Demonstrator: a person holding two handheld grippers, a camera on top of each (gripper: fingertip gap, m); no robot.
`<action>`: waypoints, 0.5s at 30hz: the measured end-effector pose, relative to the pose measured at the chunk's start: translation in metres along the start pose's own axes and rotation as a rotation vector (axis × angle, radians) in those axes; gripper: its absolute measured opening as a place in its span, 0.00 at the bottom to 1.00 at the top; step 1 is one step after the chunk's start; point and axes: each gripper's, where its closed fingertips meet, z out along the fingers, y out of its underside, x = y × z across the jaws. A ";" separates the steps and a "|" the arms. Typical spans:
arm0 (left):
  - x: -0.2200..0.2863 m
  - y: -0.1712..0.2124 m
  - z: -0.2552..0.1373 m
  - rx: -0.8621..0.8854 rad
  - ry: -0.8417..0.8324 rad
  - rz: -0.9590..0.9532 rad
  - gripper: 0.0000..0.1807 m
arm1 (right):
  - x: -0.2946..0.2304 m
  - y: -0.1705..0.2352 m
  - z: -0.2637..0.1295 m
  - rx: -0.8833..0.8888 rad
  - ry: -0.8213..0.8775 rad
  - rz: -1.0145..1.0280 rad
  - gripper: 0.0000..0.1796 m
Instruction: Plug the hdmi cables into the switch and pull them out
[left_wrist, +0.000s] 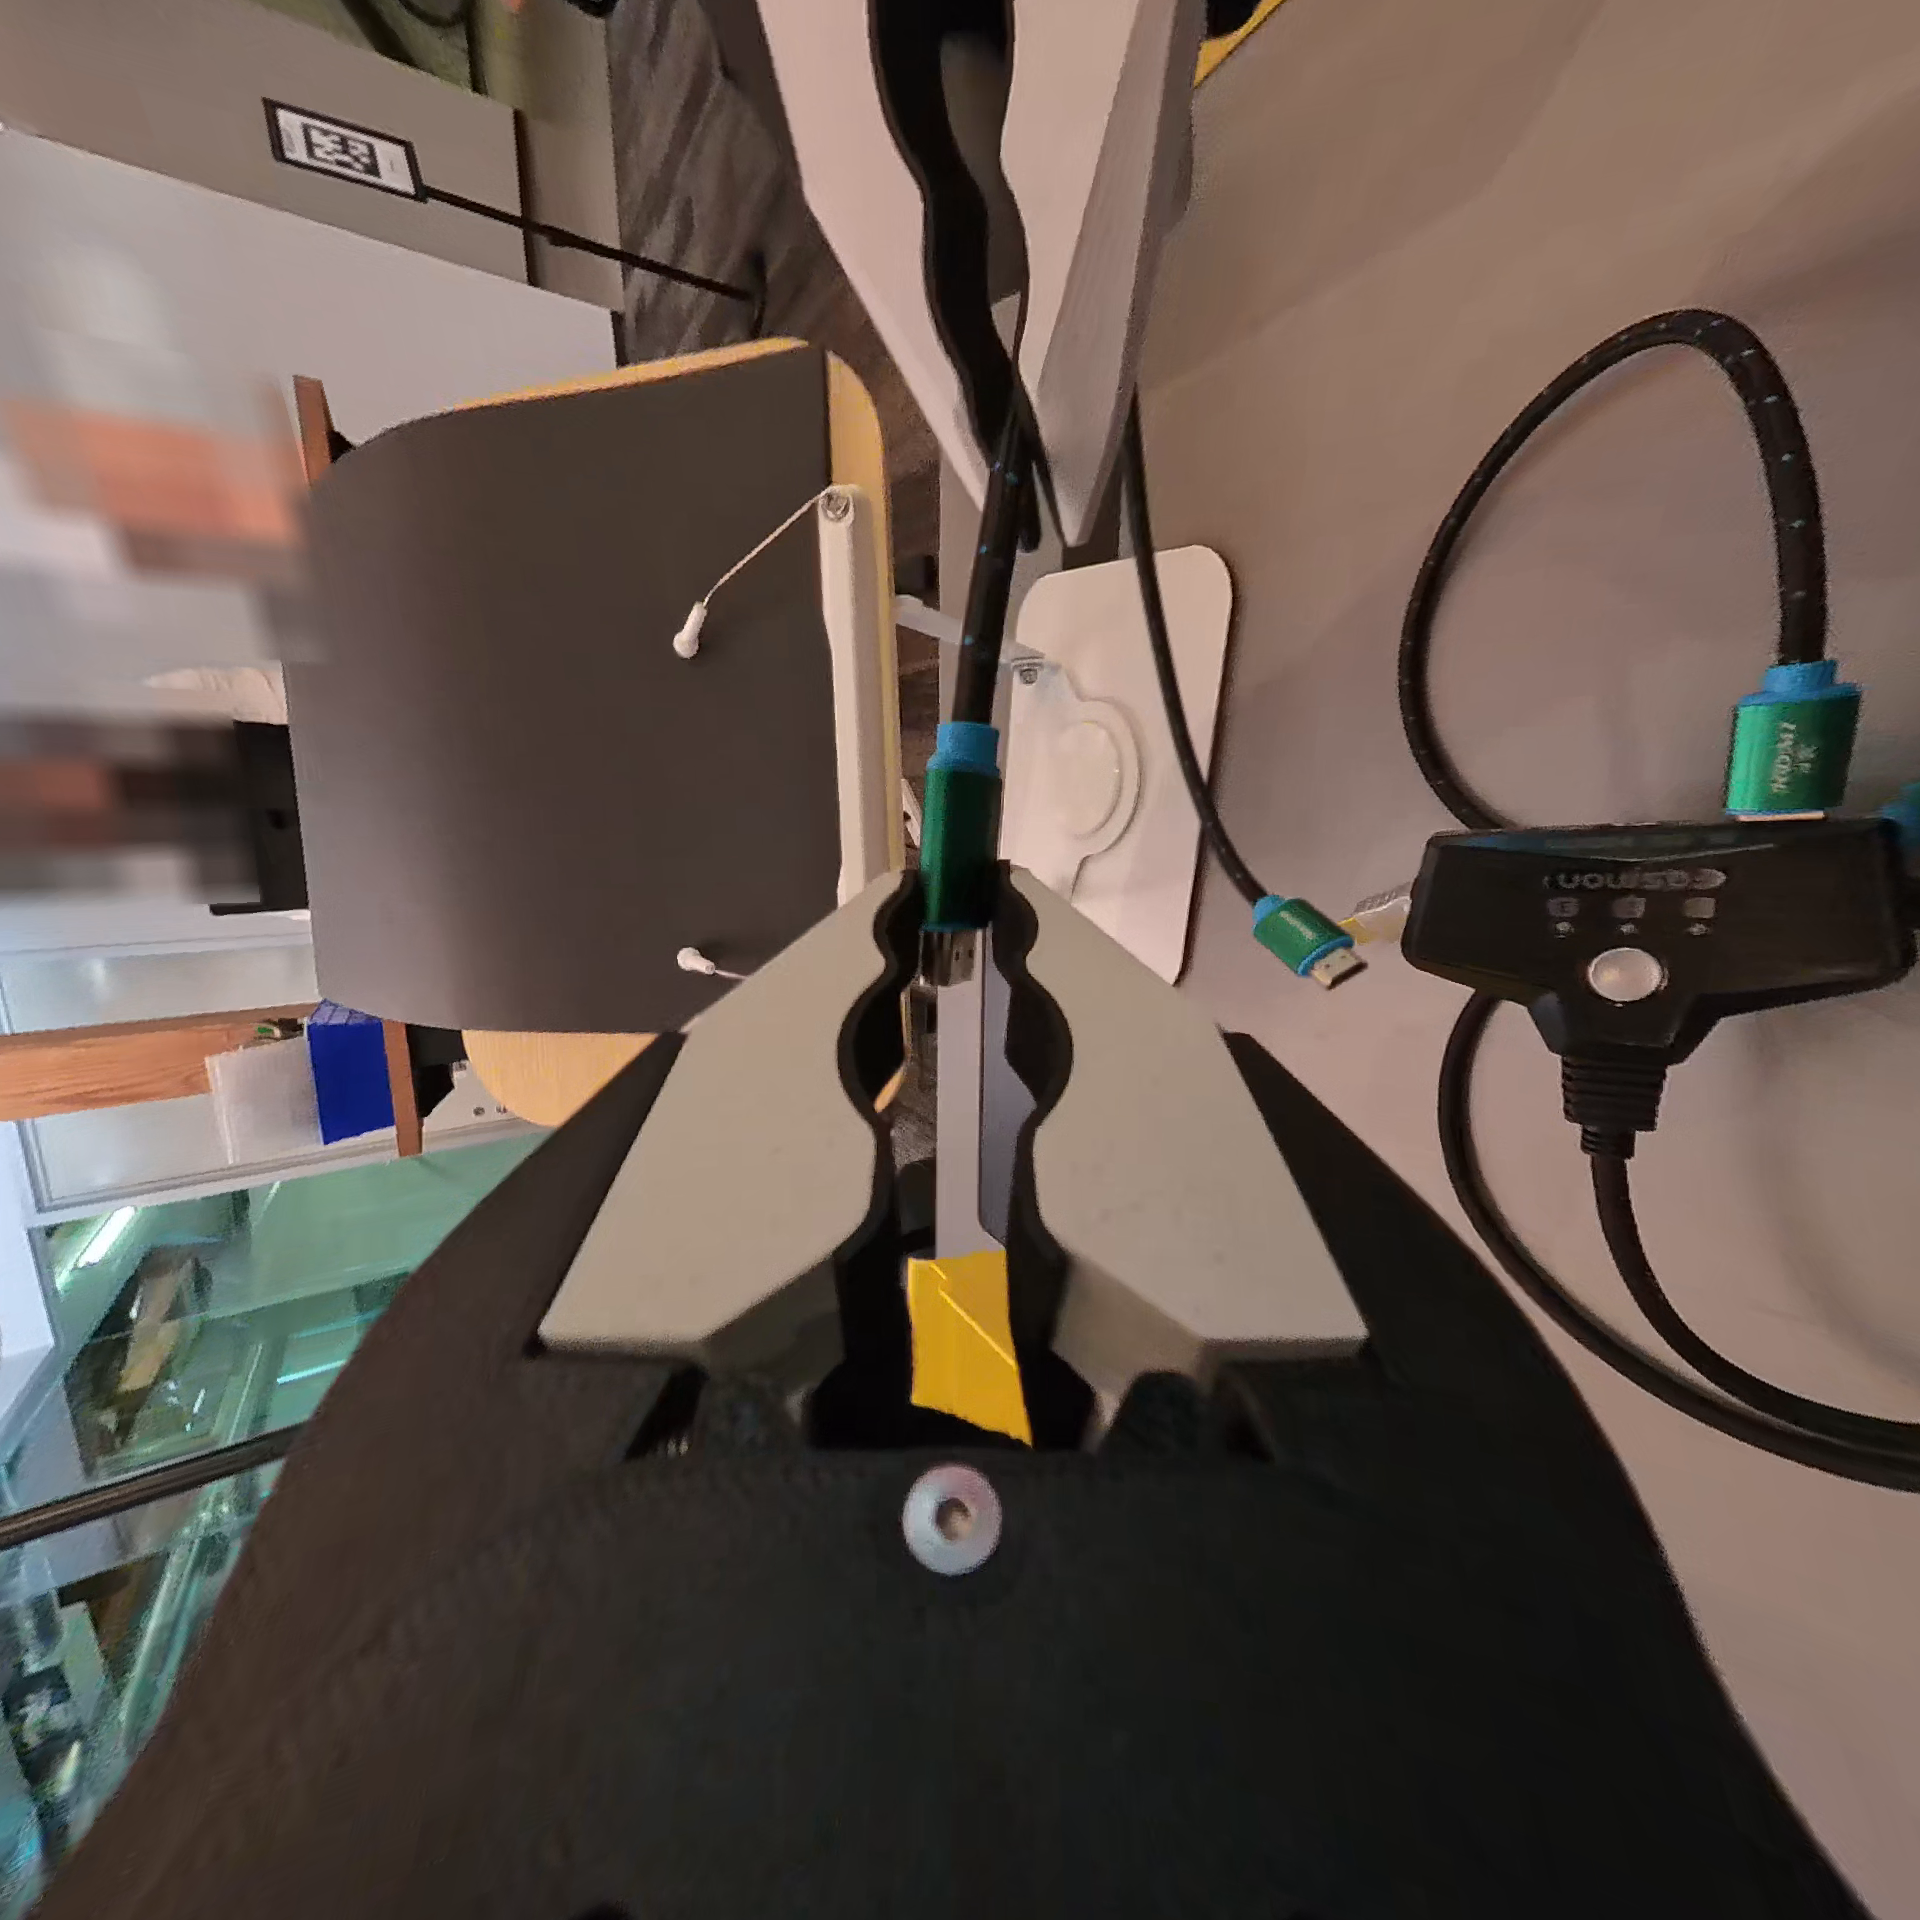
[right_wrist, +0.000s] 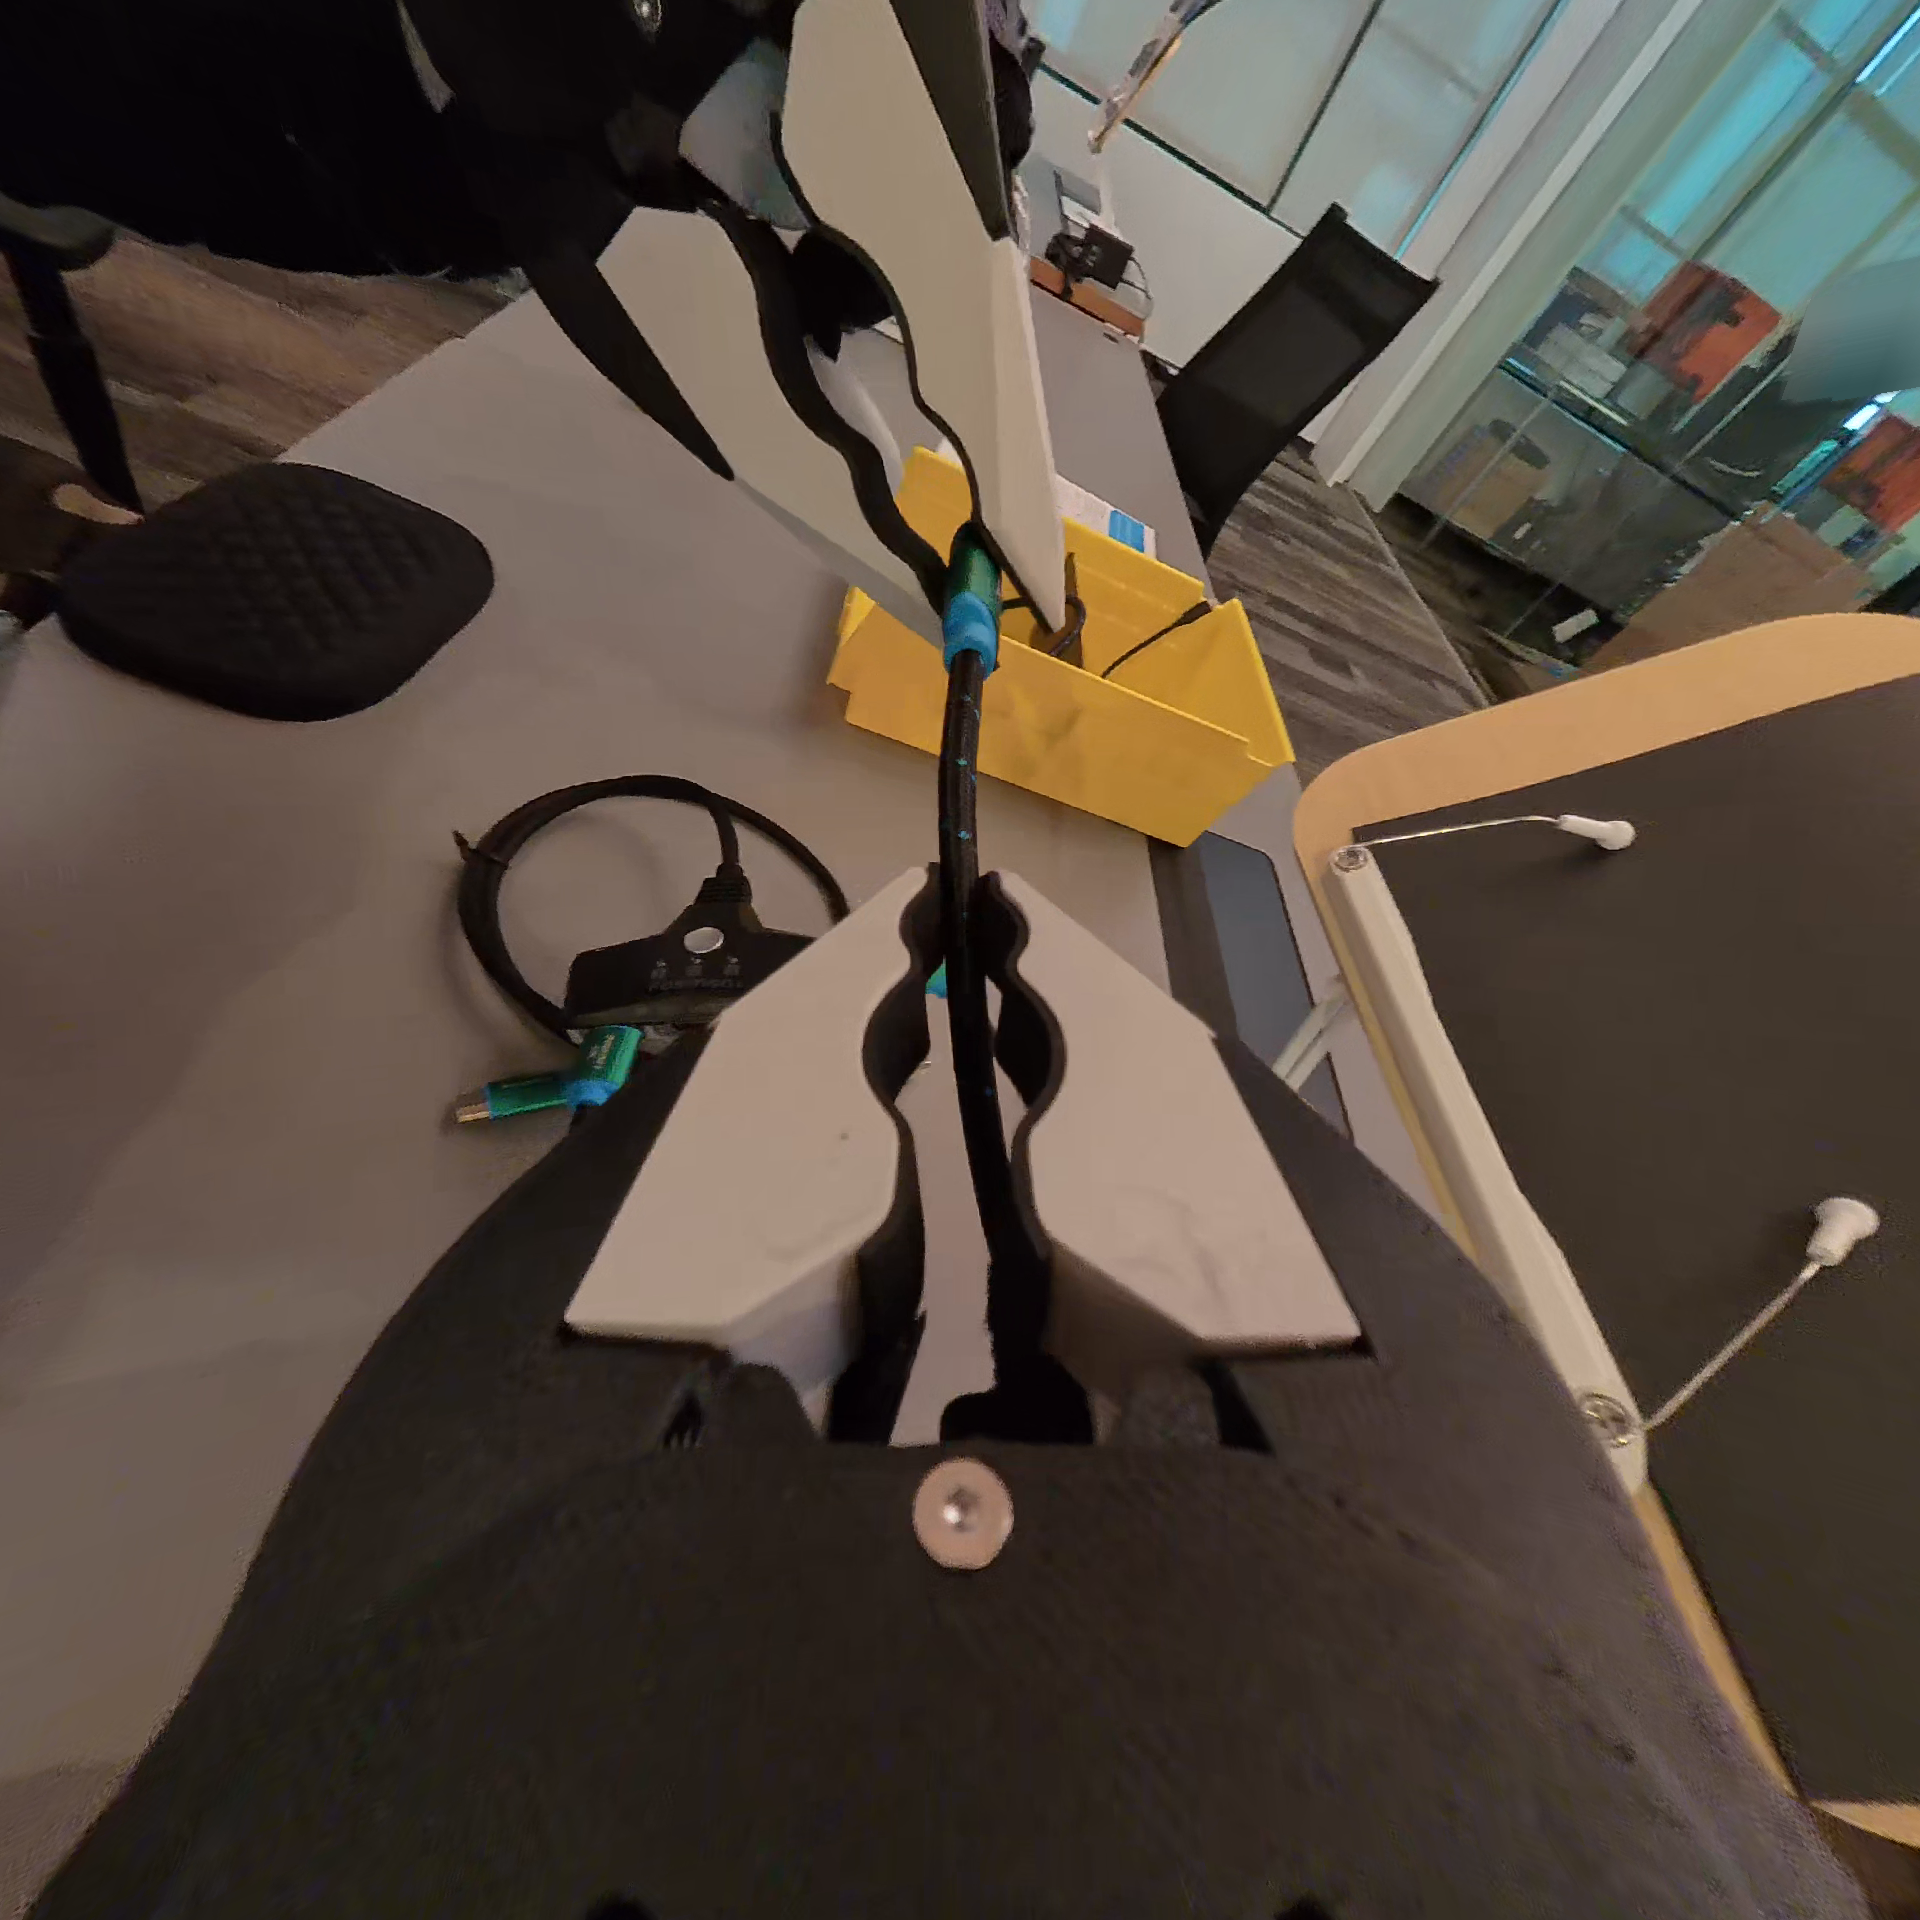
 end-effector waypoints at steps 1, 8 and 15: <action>-0.001 0.002 0.001 -0.007 -0.004 -0.011 0.07 | 0.002 0.000 0.001 -0.010 0.017 -0.010 0.02; -0.010 0.014 0.006 -0.077 -0.108 -0.072 0.06 | 0.024 0.009 0.012 -0.124 0.176 -0.028 0.02; -0.034 0.021 0.006 -0.118 -0.327 -0.116 0.06 | 0.048 0.003 0.020 -0.057 0.320 0.106 0.02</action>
